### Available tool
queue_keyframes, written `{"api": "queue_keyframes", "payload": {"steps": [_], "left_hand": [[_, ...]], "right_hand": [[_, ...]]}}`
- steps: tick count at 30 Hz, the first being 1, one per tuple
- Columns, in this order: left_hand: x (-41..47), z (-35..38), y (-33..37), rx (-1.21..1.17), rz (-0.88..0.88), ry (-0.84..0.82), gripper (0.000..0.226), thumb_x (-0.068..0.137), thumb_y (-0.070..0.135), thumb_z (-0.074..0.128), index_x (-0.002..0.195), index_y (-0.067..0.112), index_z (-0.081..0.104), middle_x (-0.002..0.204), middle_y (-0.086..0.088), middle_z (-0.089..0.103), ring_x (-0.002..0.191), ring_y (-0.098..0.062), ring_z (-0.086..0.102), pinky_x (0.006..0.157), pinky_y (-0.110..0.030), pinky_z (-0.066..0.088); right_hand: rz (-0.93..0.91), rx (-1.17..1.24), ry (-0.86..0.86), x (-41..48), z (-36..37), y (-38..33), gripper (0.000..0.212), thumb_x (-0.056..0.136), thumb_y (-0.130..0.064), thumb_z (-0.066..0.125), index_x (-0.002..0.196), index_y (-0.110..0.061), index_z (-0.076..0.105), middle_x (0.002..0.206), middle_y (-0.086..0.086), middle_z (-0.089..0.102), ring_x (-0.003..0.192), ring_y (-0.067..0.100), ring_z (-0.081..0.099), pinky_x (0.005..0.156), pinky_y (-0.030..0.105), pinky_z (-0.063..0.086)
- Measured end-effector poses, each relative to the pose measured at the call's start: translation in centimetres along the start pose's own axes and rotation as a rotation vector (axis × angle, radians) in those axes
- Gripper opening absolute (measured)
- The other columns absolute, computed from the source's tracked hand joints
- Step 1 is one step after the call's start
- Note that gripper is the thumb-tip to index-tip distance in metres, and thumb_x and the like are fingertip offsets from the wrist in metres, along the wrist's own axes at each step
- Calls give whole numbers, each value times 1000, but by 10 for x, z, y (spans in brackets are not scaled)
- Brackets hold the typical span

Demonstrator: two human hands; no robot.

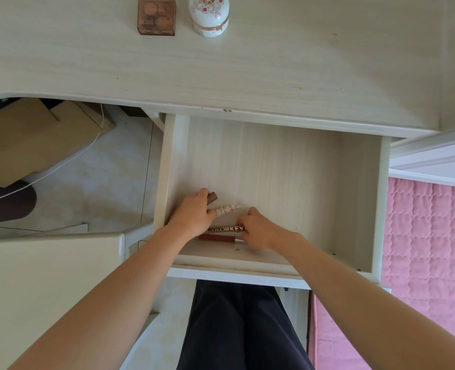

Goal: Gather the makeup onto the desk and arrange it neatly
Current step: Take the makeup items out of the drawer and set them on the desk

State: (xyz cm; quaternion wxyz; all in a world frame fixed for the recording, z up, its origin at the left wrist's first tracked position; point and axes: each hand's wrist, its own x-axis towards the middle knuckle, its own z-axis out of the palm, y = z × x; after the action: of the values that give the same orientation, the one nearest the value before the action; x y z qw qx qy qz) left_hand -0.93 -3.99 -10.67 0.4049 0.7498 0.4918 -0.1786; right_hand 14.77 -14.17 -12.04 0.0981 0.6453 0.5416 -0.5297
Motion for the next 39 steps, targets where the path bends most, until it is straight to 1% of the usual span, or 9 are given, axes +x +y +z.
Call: {"api": "queue_keyframes", "payload": {"steps": [3,5,10,16,21,24,29,34,39], "left_hand": [[-1,3,-1,32,12,-23,31,89,17,61,117,11,50,135,4,54,114,-17,57,86,-34,52],[-2,4,0,112,24,8,25,88,14,61,111,10,54,123,-3,58,107,-21,57,79,-32,50],[-2,6,0,206,9,13,16,86,16,63,100,11,58,105,-9,56,93,-26,57,75,-39,50],[-1,8,-1,147,-9,-2,14,86,15,64,99,11,59,102,-7,59,91,-25,58,79,-41,51],[1,6,-1,52,-24,31,11,89,16,62,87,12,52,98,-11,62,88,-27,58,77,-42,51],[0,5,-1,-4,-28,38,12,90,17,61,96,8,55,102,-12,64,93,-29,60,79,-43,51],[-1,4,0,-27,-49,40,14,91,20,60,96,12,49,97,-11,64,82,-25,59,70,-39,49],[-1,2,3,-73,-78,63,15,94,20,58,98,12,46,99,-12,64,79,-24,56,68,-36,45],[-4,-1,3,-136,-122,41,15,95,24,54,95,16,41,98,-10,63,82,-30,59,67,-37,46]], "right_hand": [[13,15,29,-6,-1,1,14,94,-15,42,100,-9,54,106,11,48,82,22,48,73,30,39],[7,40,29,-10,-2,-1,15,93,-16,43,101,-8,53,103,11,55,83,21,51,71,30,40],[-15,25,6,-13,-2,-10,19,90,-18,48,105,-8,53,101,10,58,86,24,56,76,36,49],[-50,-51,9,-8,2,-11,15,87,-19,52,99,-12,46,92,2,49,82,20,49,70,32,42],[-54,-51,-9,-1,-1,-10,14,91,-22,53,98,-11,47,96,10,58,82,25,54,72,36,44],[-60,-47,-26,2,0,-8,12,91,-20,55,95,-12,47,91,9,56,81,26,54,70,35,43],[-77,-76,-52,3,-1,-8,22,93,-21,54,111,-10,51,102,13,59,83,25,52,74,35,43],[-78,-53,-79,5,0,-5,34,94,-18,53,129,-16,55,122,10,59,109,27,54,91,34,43],[-40,-61,-108,1,-4,-7,30,94,-24,54,120,-10,60,117,11,61,104,28,57,90,37,47]]}}
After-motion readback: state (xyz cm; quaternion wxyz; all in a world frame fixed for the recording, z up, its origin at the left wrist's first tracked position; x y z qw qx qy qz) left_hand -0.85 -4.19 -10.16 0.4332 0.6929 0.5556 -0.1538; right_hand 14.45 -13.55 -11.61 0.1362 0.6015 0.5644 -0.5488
